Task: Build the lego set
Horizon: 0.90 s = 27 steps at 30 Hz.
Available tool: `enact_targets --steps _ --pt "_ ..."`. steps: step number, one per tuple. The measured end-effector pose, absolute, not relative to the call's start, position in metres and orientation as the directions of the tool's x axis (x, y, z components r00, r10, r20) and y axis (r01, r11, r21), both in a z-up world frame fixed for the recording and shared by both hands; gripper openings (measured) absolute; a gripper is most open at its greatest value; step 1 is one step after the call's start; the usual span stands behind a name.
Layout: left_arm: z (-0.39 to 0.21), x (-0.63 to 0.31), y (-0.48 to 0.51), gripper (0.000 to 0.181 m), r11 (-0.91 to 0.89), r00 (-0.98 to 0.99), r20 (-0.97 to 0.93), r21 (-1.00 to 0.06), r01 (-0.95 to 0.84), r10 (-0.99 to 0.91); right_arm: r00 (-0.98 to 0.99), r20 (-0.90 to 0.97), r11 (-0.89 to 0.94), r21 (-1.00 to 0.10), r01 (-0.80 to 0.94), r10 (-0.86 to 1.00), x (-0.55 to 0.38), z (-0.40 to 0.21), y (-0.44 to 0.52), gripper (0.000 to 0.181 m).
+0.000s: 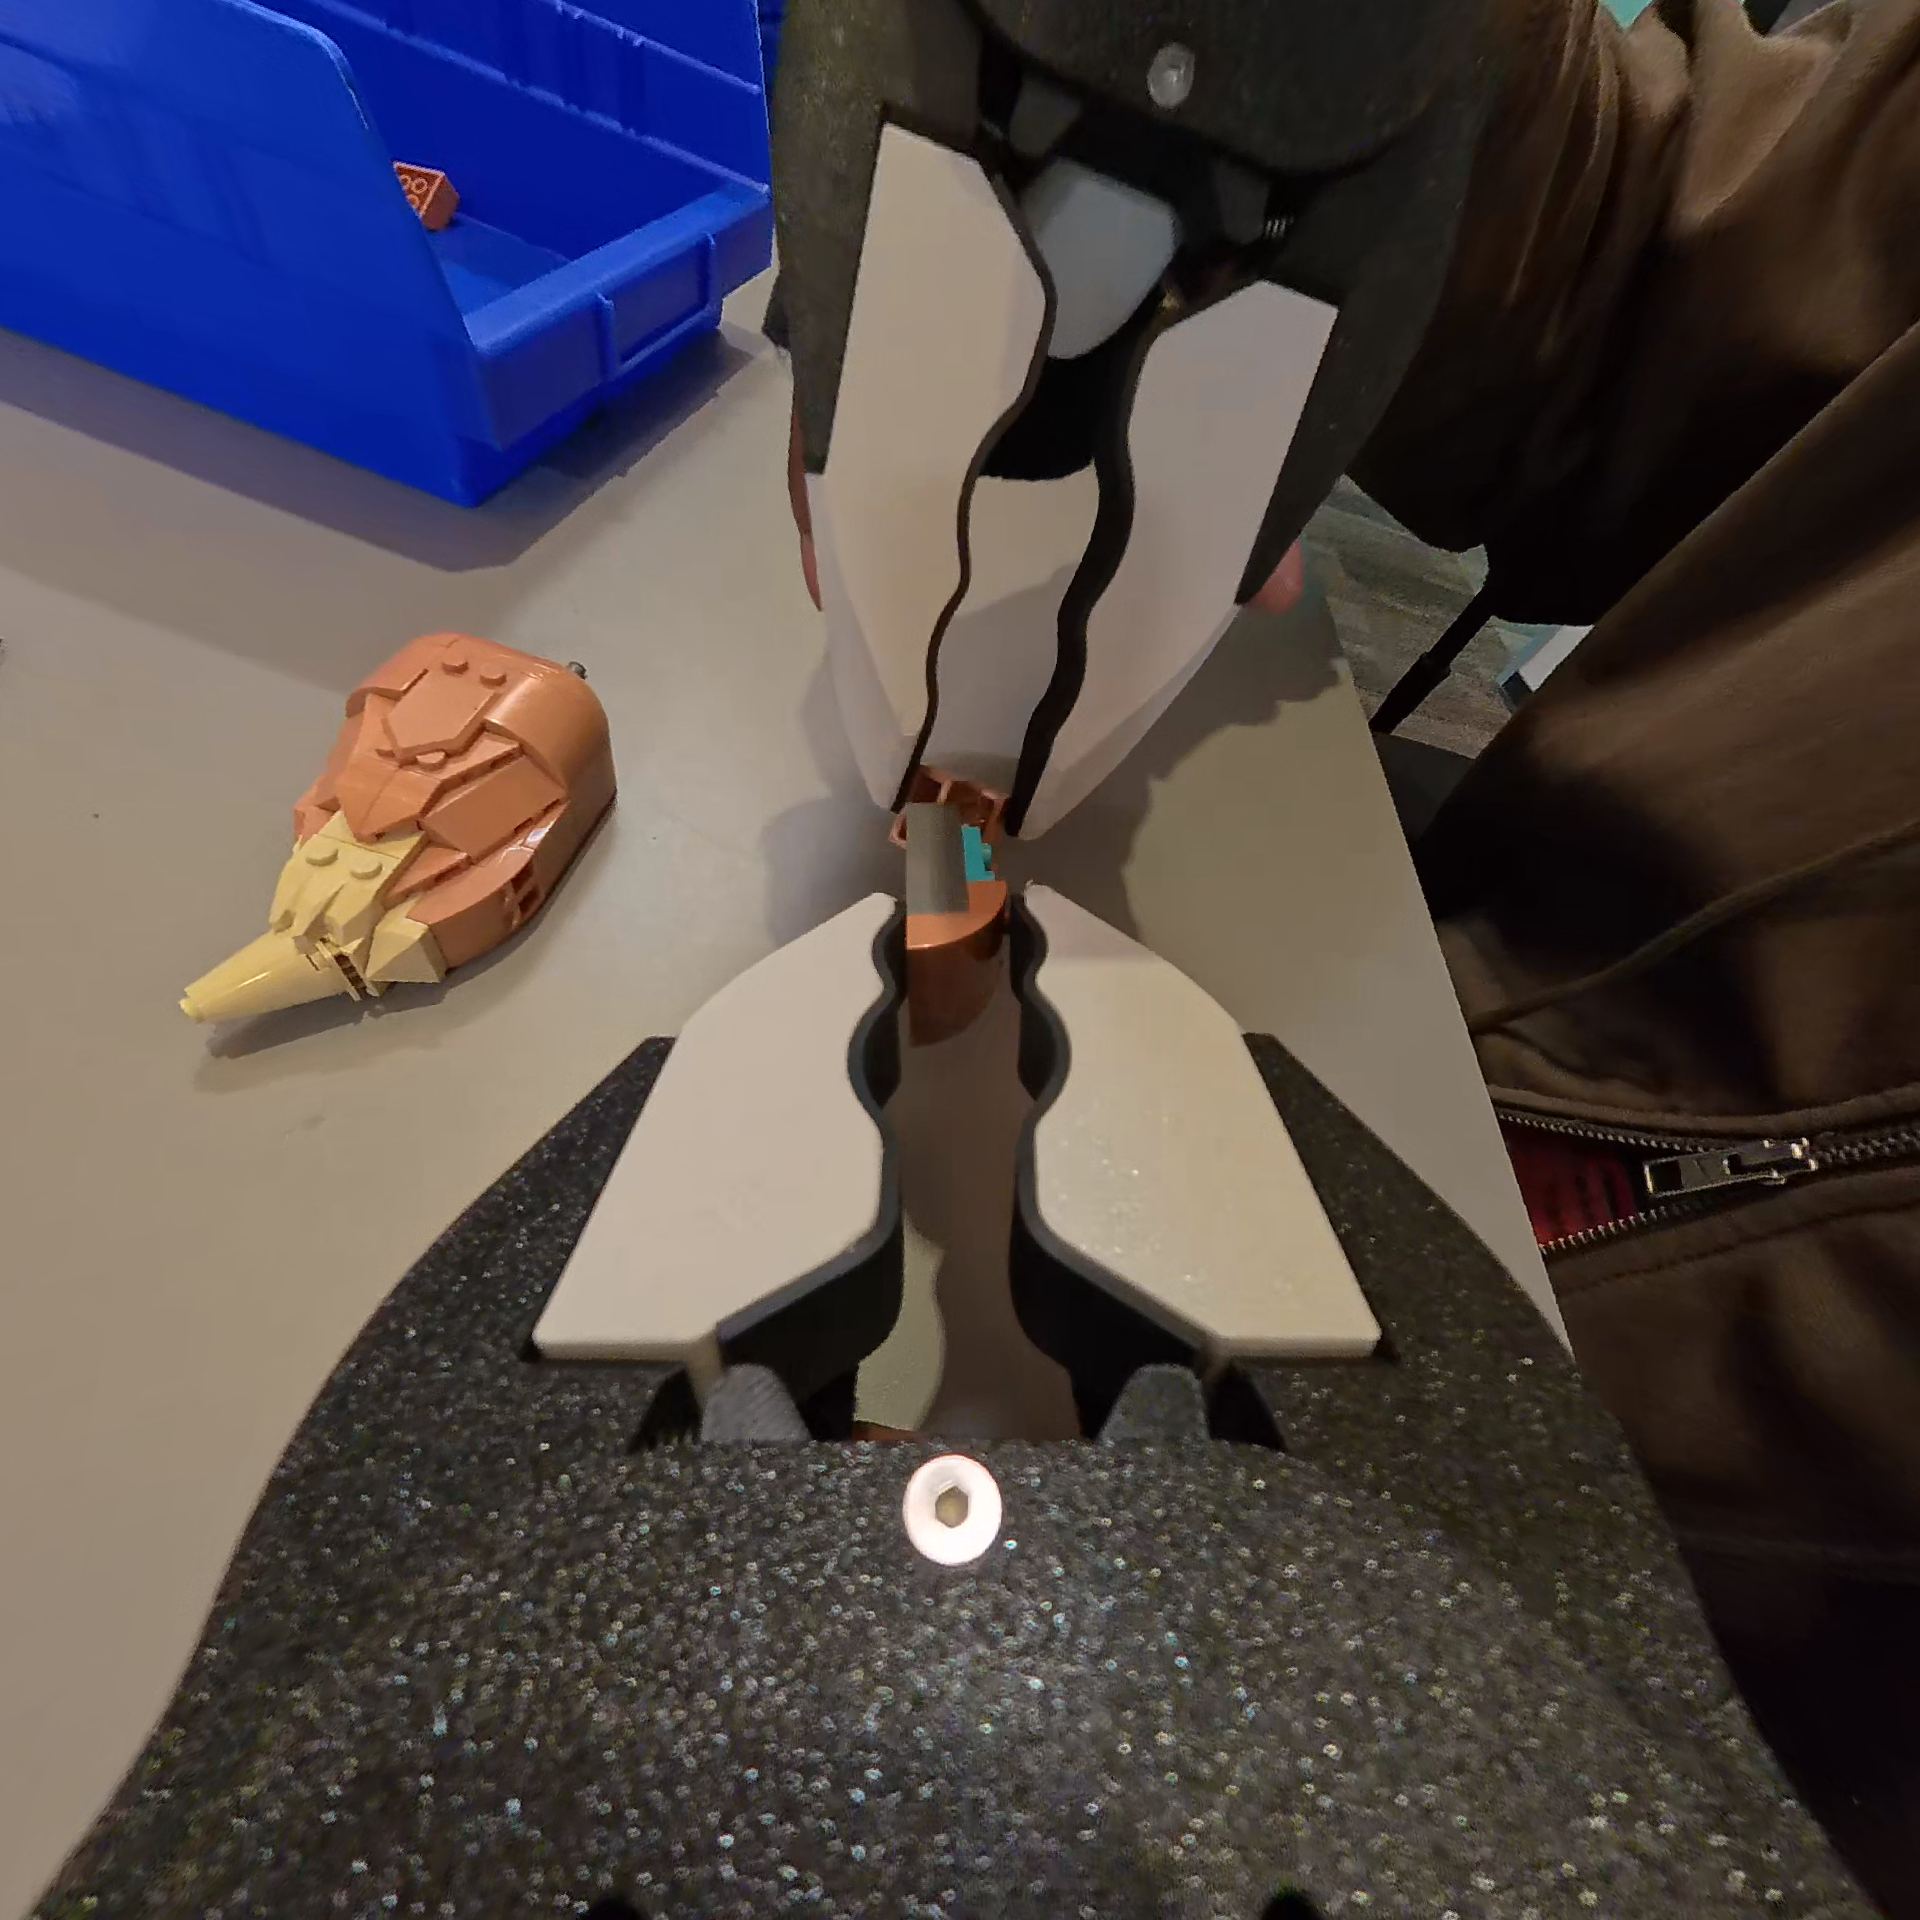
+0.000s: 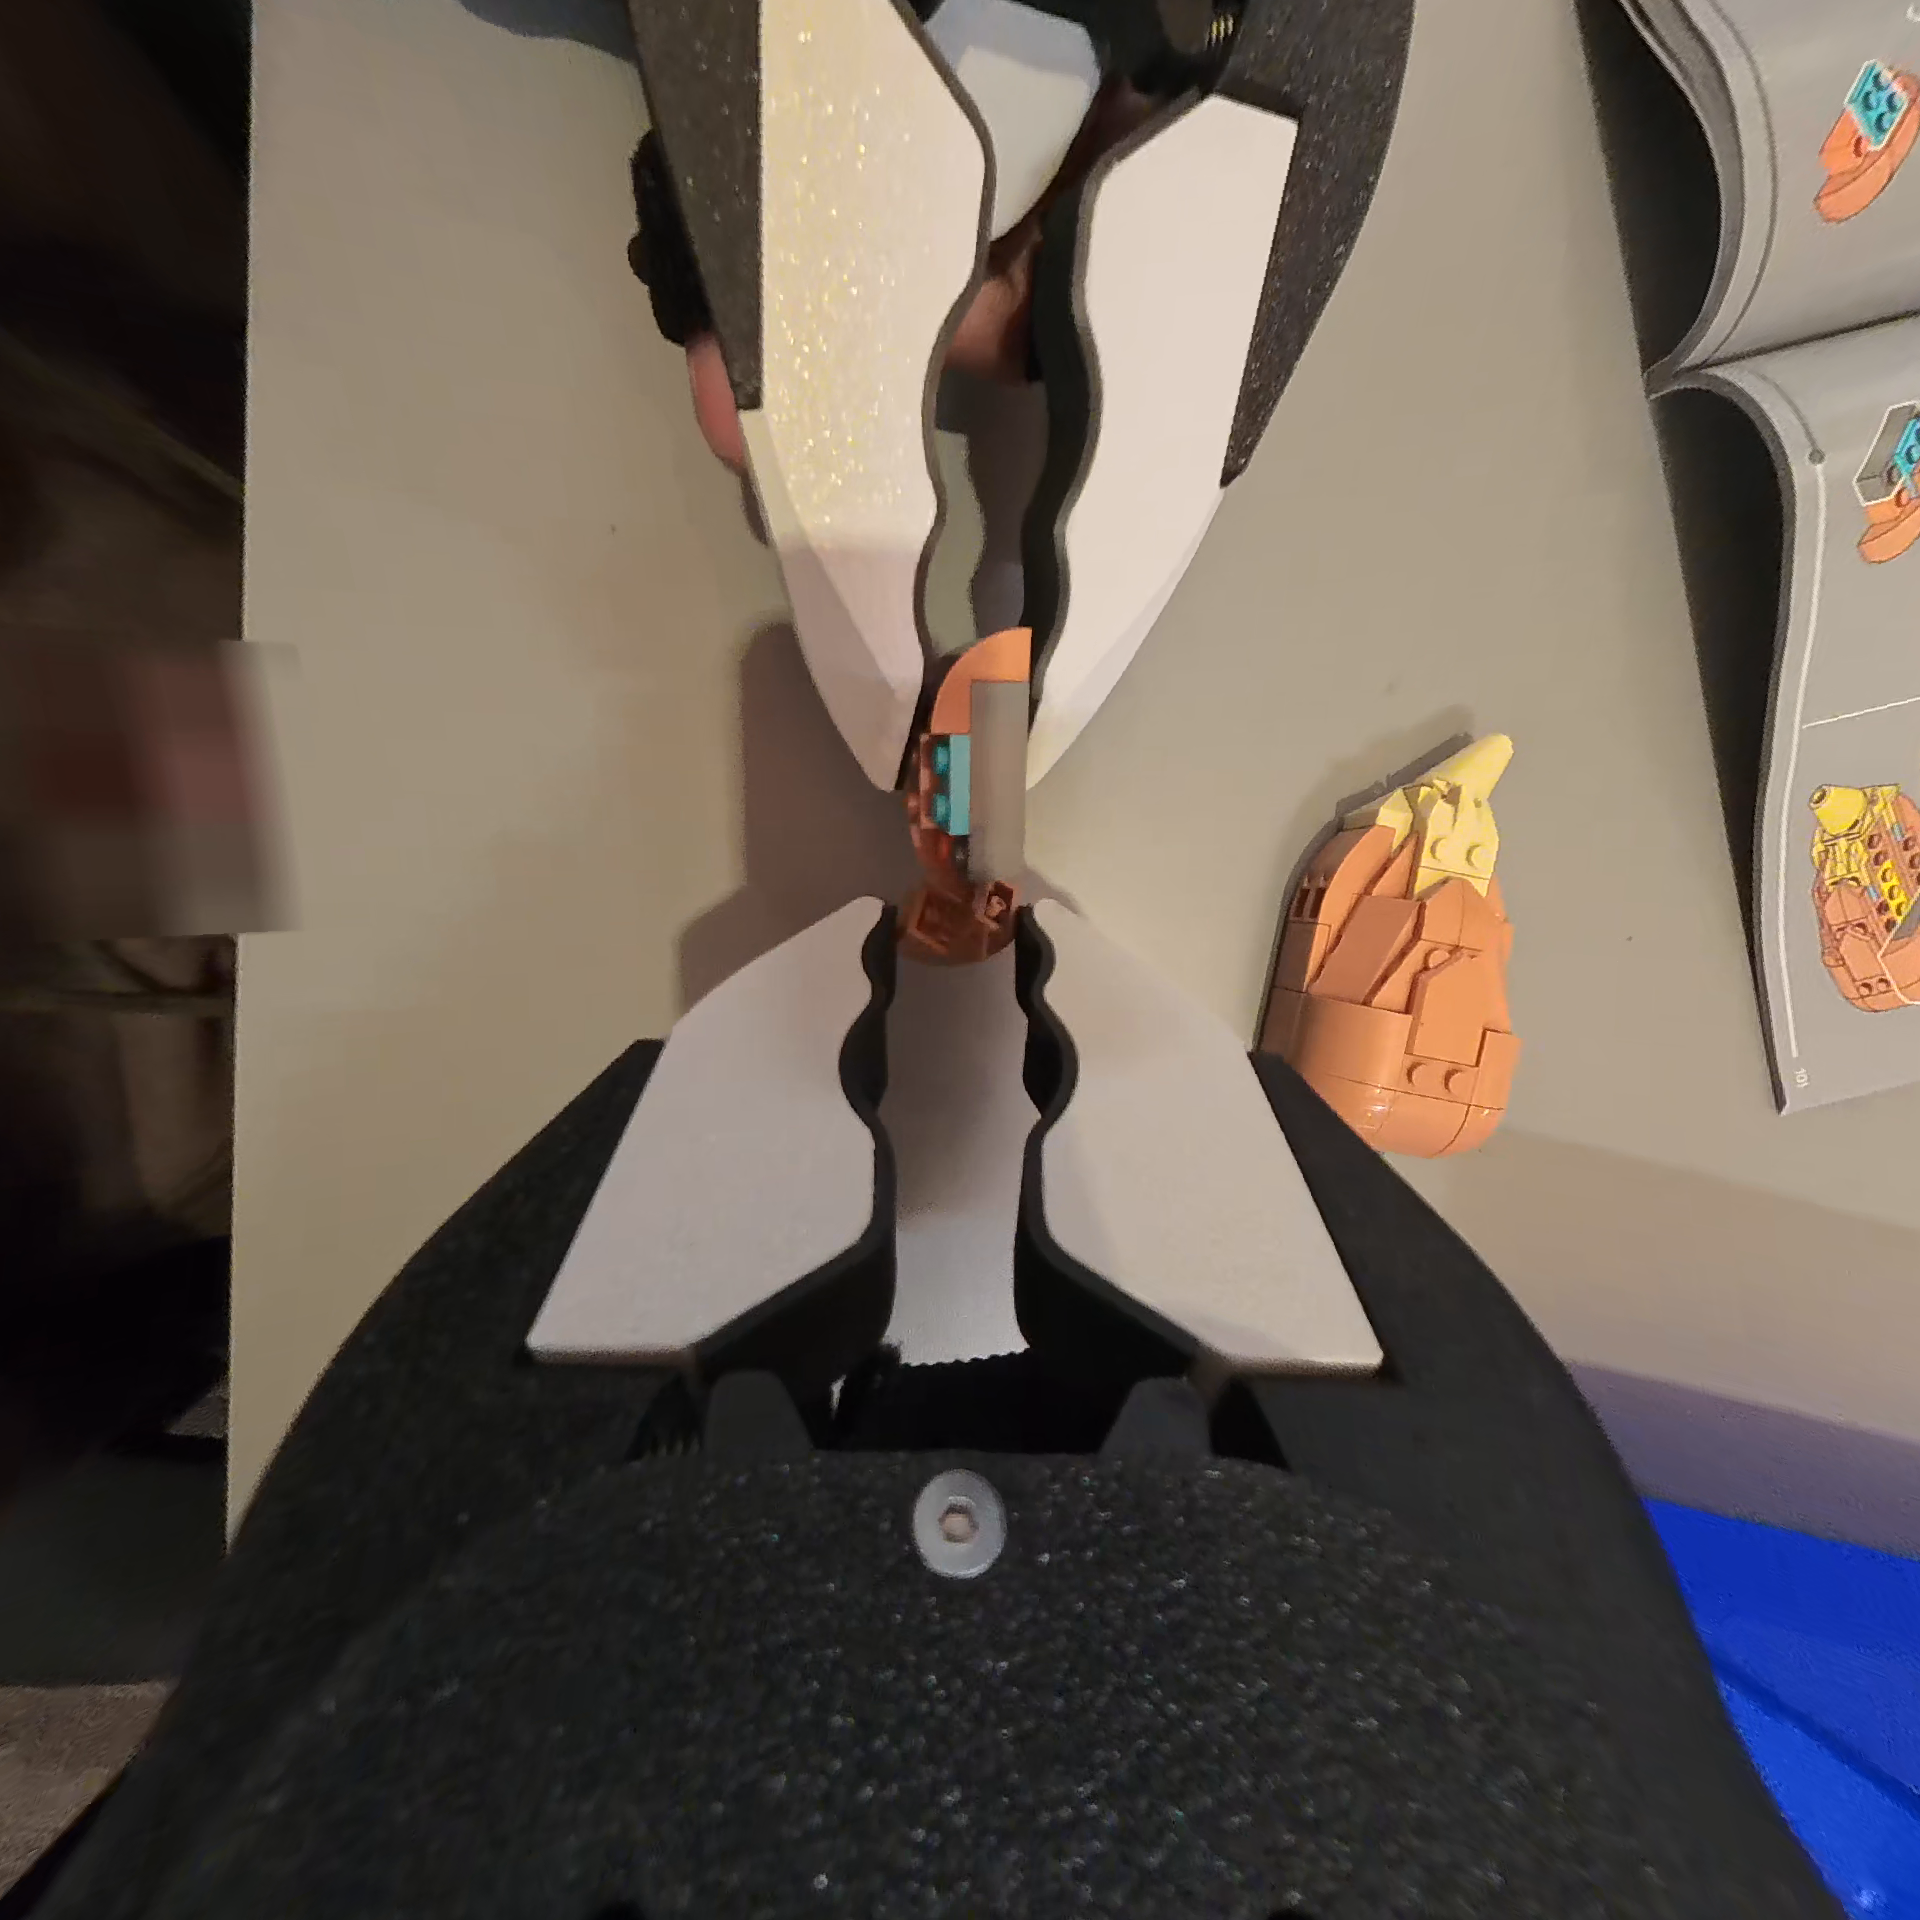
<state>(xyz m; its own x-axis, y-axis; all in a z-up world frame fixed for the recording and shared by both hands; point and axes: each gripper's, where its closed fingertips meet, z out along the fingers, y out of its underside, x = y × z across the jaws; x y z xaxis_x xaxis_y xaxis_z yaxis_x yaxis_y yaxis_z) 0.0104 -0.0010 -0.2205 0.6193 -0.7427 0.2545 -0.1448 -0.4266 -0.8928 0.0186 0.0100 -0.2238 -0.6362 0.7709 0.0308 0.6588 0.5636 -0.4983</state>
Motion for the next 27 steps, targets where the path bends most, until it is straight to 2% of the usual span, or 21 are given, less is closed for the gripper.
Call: enact_targets --steps 10,18,22,27 --pt "-0.211 0.006 0.004 0.018 -0.378 0.634 0.237 -0.921 -0.095 -0.736 -0.575 -0.090 0.401 -0.630 0.666 0.813 0.012 -0.210 0.013 0.021" --pt "-0.201 -0.004 0.012 0.018 -0.303 0.685 0.182 -0.951 -0.059 -0.705 -0.472 -0.256 0.162 -0.716 0.679 0.844 0.002 -0.195 0.021 0.020" --pt "-0.198 -0.005 0.015 0.018 -0.260 0.706 0.136 -0.963 -0.071 -0.695 -0.409 -0.357 0.026 -0.725 0.688 0.840 -0.004 -0.191 0.025 0.020" --pt "-0.195 -0.005 0.017 0.018 -0.232 0.725 0.107 -0.970 -0.074 -0.680 -0.361 -0.404 -0.047 -0.717 0.695 0.840 -0.011 -0.188 0.027 0.019"
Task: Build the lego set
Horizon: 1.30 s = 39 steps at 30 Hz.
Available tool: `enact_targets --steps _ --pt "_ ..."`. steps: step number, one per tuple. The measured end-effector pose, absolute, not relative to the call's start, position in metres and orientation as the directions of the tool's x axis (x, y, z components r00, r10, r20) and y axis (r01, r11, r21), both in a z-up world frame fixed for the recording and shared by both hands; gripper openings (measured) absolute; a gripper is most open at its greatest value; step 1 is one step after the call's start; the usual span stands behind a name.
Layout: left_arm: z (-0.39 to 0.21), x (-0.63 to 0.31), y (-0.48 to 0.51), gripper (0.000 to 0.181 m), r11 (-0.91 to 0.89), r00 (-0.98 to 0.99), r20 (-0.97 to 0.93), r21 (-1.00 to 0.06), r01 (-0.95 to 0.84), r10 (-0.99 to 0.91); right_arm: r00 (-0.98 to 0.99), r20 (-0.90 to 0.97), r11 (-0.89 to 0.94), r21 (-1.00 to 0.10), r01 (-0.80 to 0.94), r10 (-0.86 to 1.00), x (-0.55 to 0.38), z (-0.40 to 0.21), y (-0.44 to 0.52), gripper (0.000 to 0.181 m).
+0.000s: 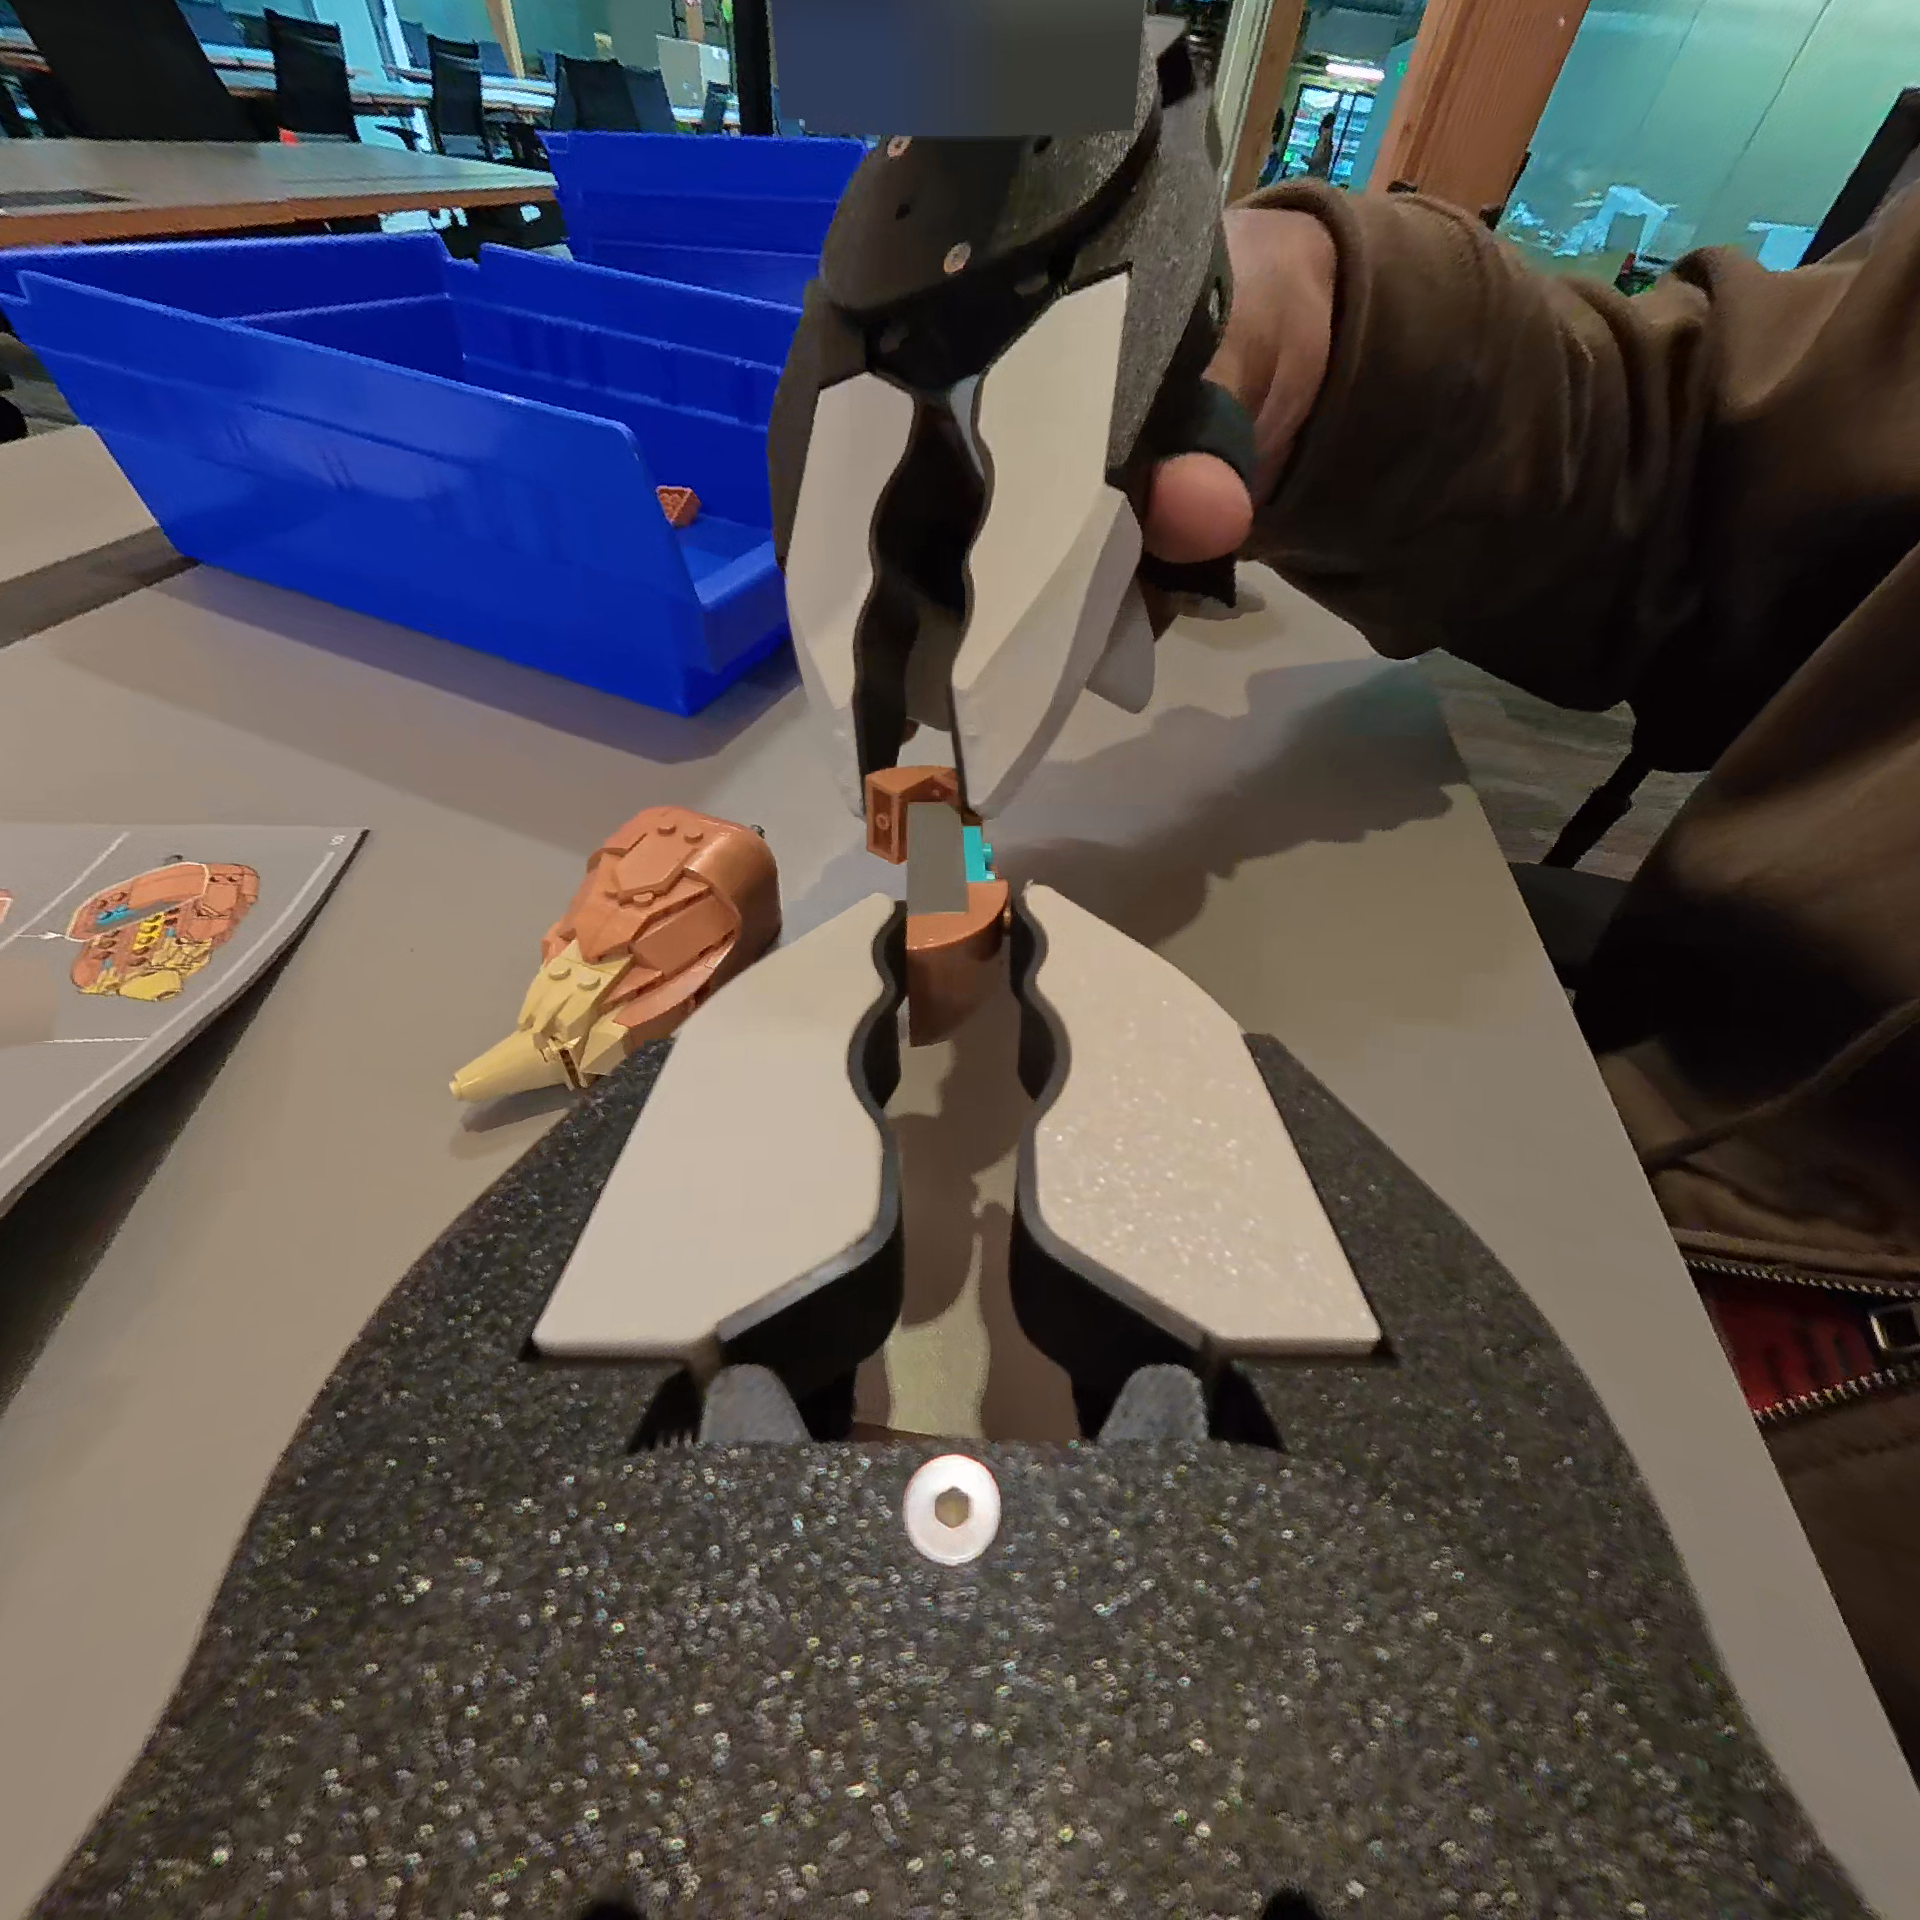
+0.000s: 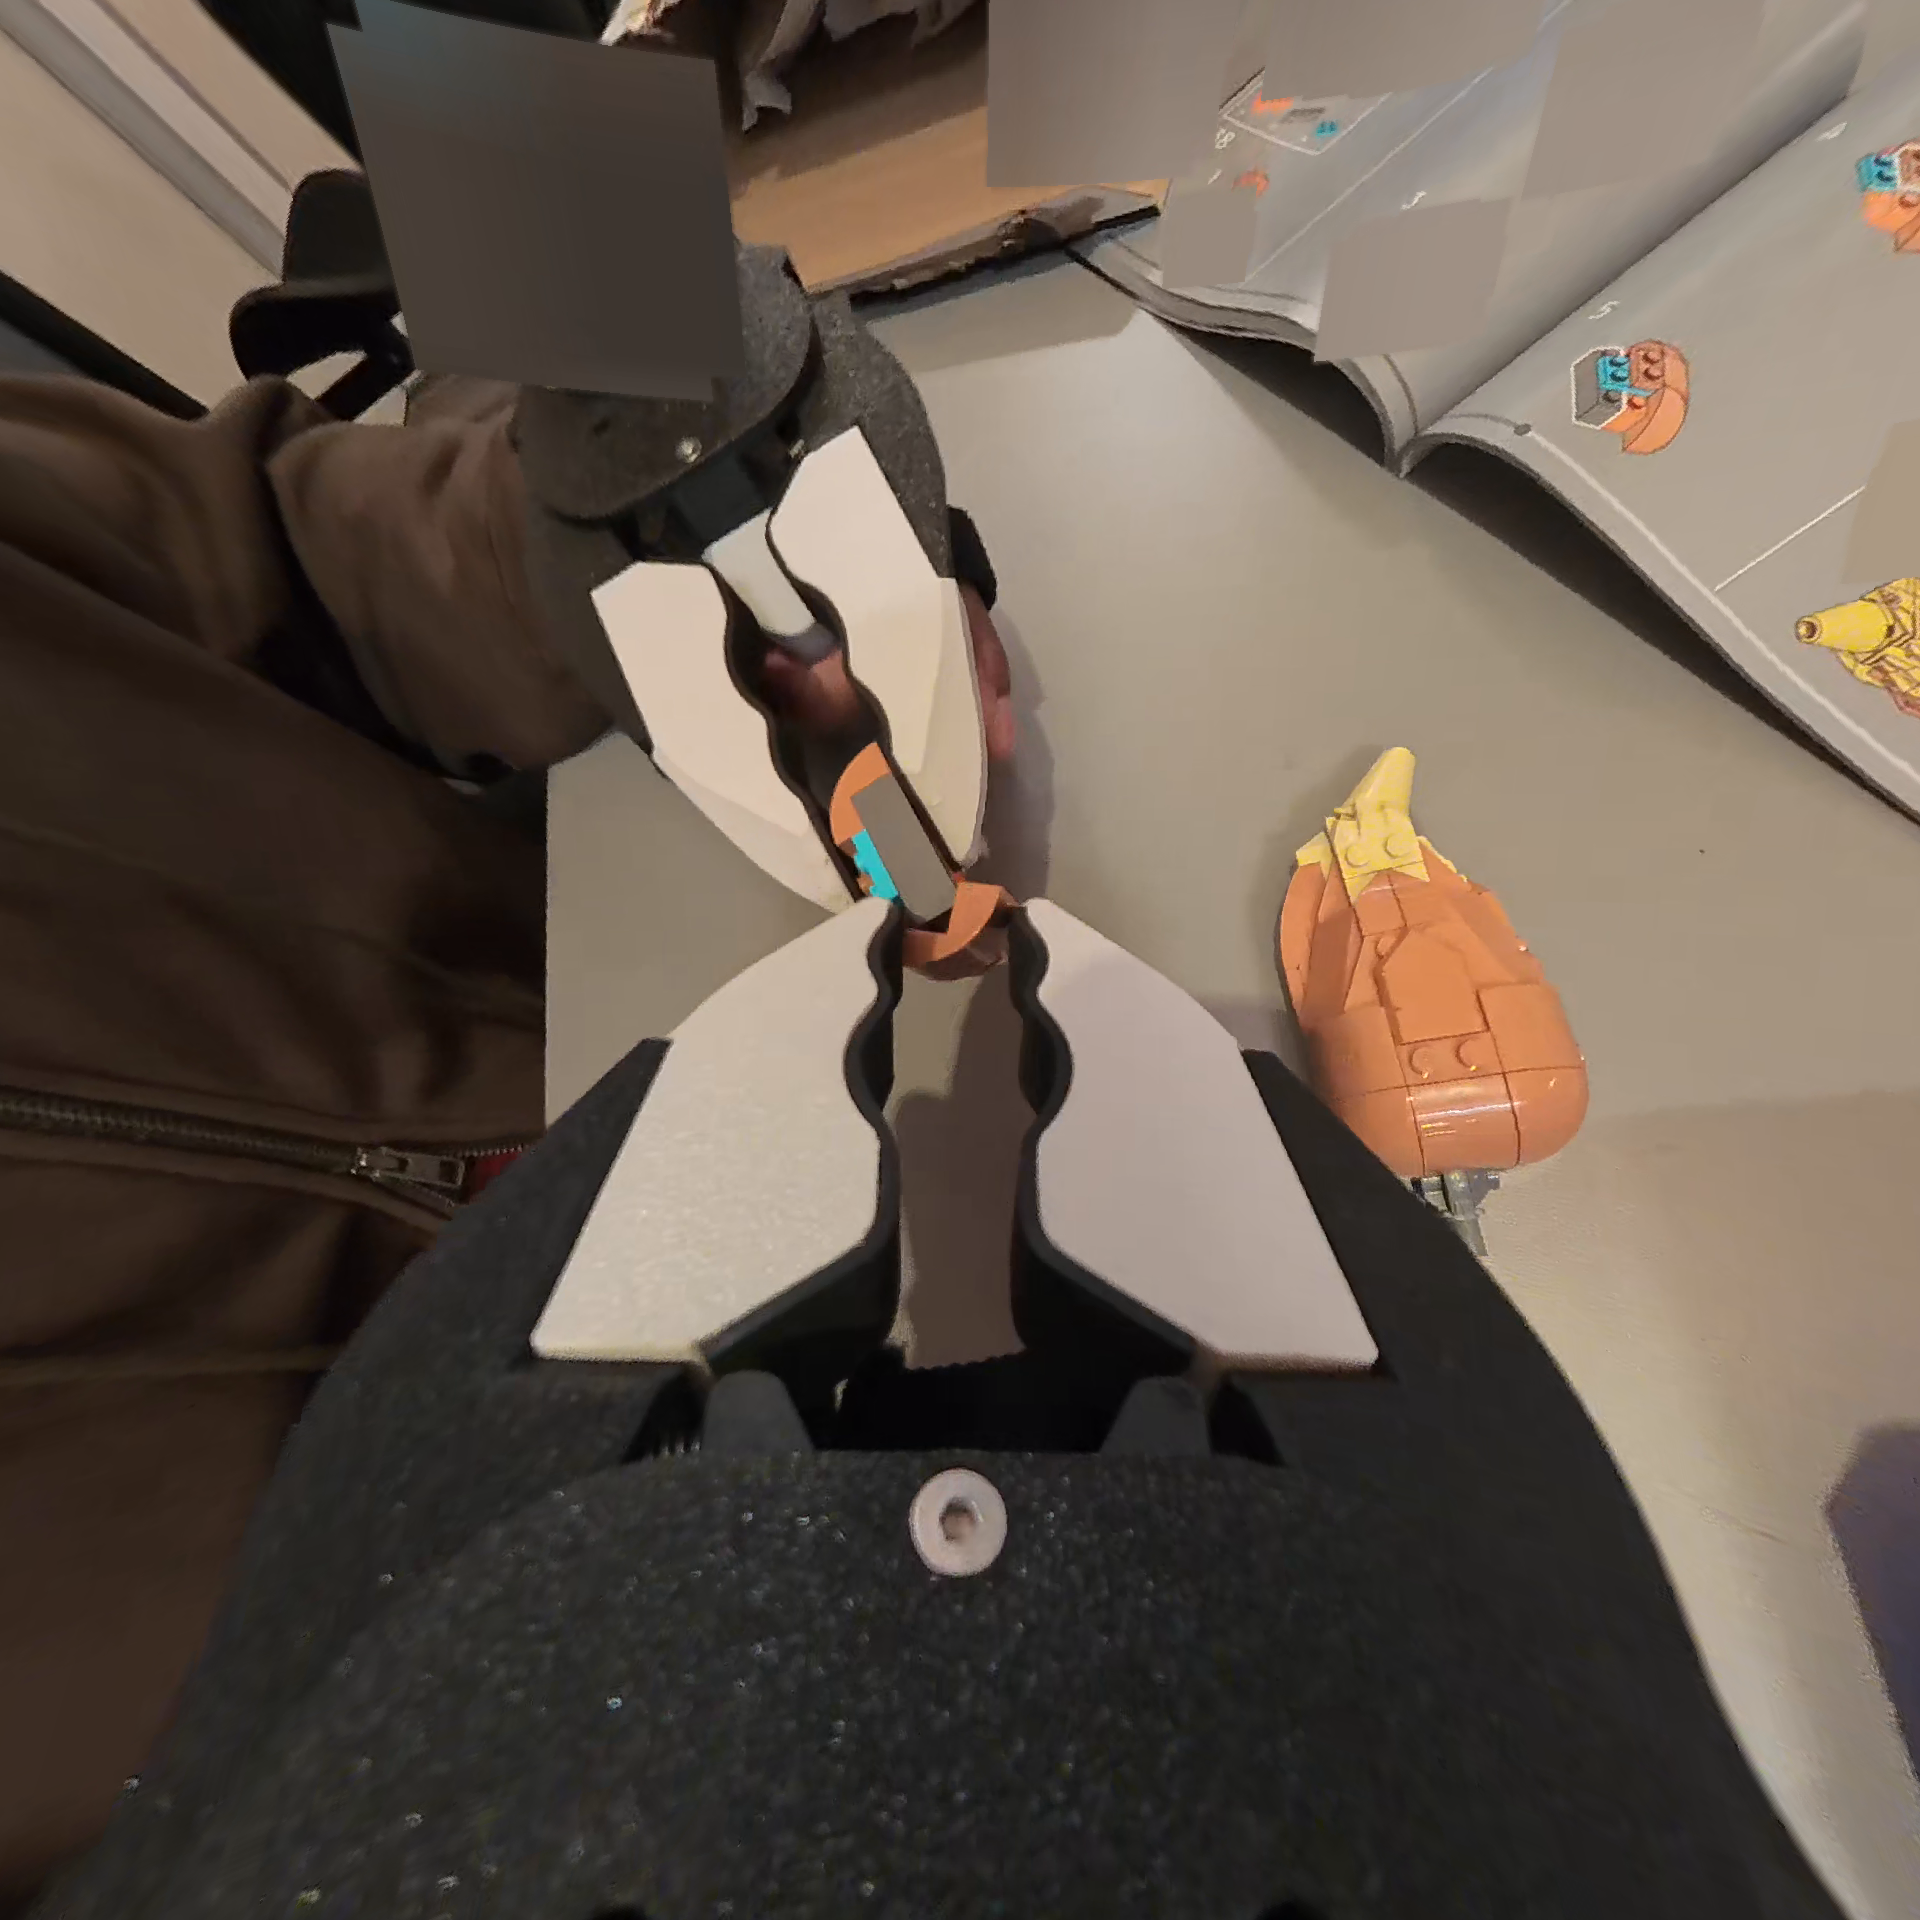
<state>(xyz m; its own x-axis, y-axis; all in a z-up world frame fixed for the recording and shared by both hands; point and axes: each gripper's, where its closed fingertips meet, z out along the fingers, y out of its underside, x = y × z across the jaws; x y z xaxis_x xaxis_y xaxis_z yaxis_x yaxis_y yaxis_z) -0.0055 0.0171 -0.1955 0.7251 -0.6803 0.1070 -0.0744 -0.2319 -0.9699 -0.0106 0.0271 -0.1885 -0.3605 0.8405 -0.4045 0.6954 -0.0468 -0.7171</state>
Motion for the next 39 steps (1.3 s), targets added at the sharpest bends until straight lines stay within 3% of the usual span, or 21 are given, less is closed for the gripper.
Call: enact_targets --steps 18,25,33,39 --pt "-0.178 -0.023 0.027 0.018 -0.178 0.795 0.165 -0.981 0.072 -0.584 -0.212 -0.504 -0.324 -0.770 0.549 0.837 -0.025 -0.169 0.034 0.021" --pt "-0.171 -0.025 0.026 0.018 -0.177 0.778 0.226 -0.973 0.149 -0.587 -0.216 -0.470 -0.316 -0.806 0.501 0.856 -0.027 -0.163 0.033 0.022" --pt "-0.164 -0.028 0.024 0.018 -0.189 0.721 0.329 -0.944 0.271 -0.610 -0.202 -0.271 -0.160 -0.884 0.439 0.941 -0.030 -0.158 0.032 0.020" --pt "-0.157 -0.029 0.022 0.018 -0.182 0.680 0.367 -0.926 0.330 -0.634 -0.218 -0.232 -0.126 -0.903 0.412 0.948 -0.028 -0.151 0.028 0.020"
